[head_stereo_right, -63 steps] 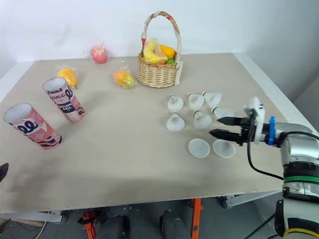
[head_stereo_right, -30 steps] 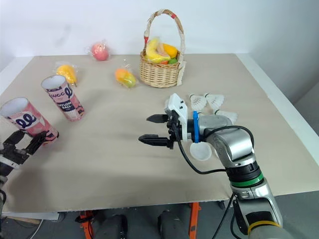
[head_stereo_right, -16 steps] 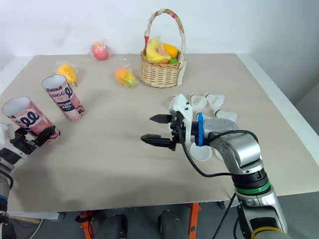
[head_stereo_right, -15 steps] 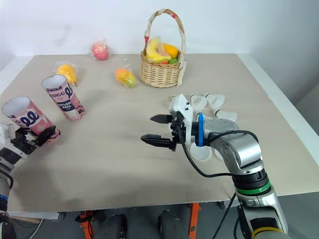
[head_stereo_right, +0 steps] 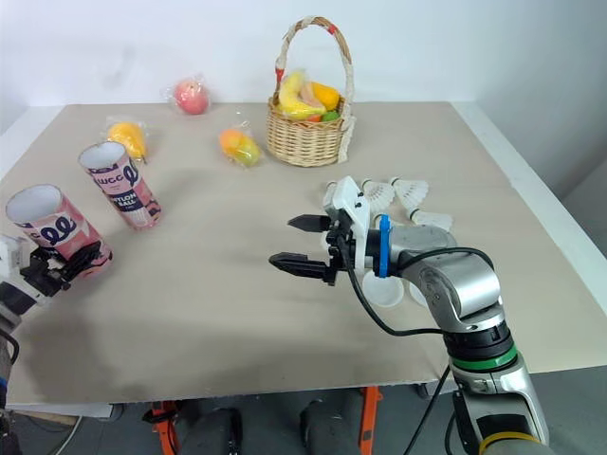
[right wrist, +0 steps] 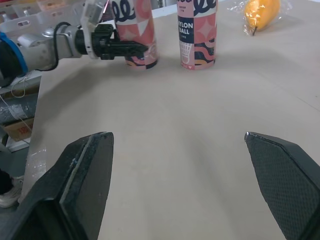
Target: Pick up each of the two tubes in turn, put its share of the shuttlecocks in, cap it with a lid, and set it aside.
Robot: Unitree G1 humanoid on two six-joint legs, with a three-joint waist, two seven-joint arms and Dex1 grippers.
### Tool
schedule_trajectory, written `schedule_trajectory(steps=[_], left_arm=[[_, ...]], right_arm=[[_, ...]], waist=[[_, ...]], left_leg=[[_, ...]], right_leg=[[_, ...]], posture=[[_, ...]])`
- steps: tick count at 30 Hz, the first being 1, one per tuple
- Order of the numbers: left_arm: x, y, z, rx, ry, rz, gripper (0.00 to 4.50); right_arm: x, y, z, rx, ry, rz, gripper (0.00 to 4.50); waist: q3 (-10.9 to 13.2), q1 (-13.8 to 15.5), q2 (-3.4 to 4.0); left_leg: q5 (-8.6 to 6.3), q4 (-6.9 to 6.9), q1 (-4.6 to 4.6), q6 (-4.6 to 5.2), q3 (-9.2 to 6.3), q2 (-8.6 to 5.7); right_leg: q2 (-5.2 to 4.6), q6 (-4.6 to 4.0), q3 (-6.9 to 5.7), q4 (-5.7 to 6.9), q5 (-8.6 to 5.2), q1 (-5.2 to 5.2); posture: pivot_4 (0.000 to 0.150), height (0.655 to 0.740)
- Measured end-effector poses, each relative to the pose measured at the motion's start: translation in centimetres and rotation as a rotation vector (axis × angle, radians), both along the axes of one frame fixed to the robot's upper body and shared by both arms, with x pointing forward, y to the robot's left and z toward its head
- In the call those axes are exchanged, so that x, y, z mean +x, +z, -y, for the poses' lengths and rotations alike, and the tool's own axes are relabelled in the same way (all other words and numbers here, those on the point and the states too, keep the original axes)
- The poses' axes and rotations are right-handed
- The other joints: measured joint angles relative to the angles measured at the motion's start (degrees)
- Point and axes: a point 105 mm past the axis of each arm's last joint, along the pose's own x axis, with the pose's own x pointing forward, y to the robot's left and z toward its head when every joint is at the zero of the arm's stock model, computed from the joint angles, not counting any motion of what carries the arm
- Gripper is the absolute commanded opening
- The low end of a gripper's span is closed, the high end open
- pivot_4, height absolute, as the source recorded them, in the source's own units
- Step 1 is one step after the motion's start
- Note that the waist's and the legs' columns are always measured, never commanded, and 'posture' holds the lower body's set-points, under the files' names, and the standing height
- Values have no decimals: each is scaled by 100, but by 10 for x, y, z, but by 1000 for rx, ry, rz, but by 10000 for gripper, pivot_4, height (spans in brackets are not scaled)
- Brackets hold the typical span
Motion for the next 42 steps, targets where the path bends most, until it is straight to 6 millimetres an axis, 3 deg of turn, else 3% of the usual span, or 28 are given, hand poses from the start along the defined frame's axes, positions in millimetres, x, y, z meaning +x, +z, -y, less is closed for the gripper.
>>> schedule_trajectory(steps=[4, 5, 6, 10, 14, 19, 21, 22, 25, 33, 42], left_arm=[[-12, 23, 17, 175, -169, -84, 30284], [-23, 28, 34, 296, -304, -199, 30284], [-26, 29, 38, 324, -337, -225, 30284], [-48, 39, 73, 514, -597, -478, 30284], [-46, 41, 89, 539, -676, -497, 30284], [-35, 49, 111, 583, -777, -480, 30284], [-35, 46, 113, 588, -792, -493, 30284], [-33, 38, 111, 583, -799, -536, 30284], [-34, 34, 115, 602, -839, -568, 30284], [-37, 35, 120, 636, -891, -604, 30284], [-40, 37, 127, 646, -911, -606, 30284]], right_arm=[[-1, 3, 5, 10, 4, -10, 45000], [-2, 0, 11, 6, -19, -32, 45000], [-1, -2, 14, 1, -32, -41, 45000], [-9, -30, 30, -51, -158, -154, 45000], [-8, -28, 25, -44, -240, -138, 45000], [13, -54, 9, -54, -451, -201, 45000], [18, -61, 11, -74, -496, -221, 45000], [27, -69, 24, -116, -592, -229, 45000], [36, -71, 32, -143, -667, -211, 45000], [44, -65, 27, -140, -686, -181, 45000], [62, -69, 37, -229, -815, -148, 45000]], waist=[[3, -3, 3], [2, -1, -5], [1, 2, -10], [19, 0, 22], [22, -21, 26], [19, -17, 19], [20, -18, 20], [19, -17, 19], [19, -12, 19], [19, -12, 19], [19, -11, 19]], left_leg=[[1, 0, -9, -1, -3, 4], [1, -1, -13, -1, -5, 6], [1, -1, -15, -1, -10, 7], [1, -3, -20, -2, 10, -8], [2, -2, -18, -1, 19, 17], [12, -2, -19, -1, 12, 29], [13, -2, -19, -1, 15, 27], [13, -1, -28, -1, 20, 24], [12, 0, -47, 0, 19, 21], [11, 1, -52, 1, 15, 21], [11, 7, -52, 1, 14, 21]], right_leg=[[-4, 0, 0, 3, 0, -9], [-2, -1, -3, 3, -2, -11], [-3, -1, -5, 1, -3, -9], [-5, 4, 5, 6, -12, -25], [18, 4, 7, 9, -12, -37], [51, 2, 25, 23, -10, -46], [52, 2, 35, 27, -10, -48], [52, 0, 46, 28, -9, -54], [50, -5, 47, 27, -7, -70], [52, -7, 43, 27, -8, -75], [51, -8, 43, 31, -6, -73]], posture=[[1500, 7400], [1500, 7400], [1500, 7400], [1500, 7400], [1500, 7400], [1500, 7400], [1500, 7400], [1500, 7400], [1500, 7400], [1500, 7400], [1500, 7400]])
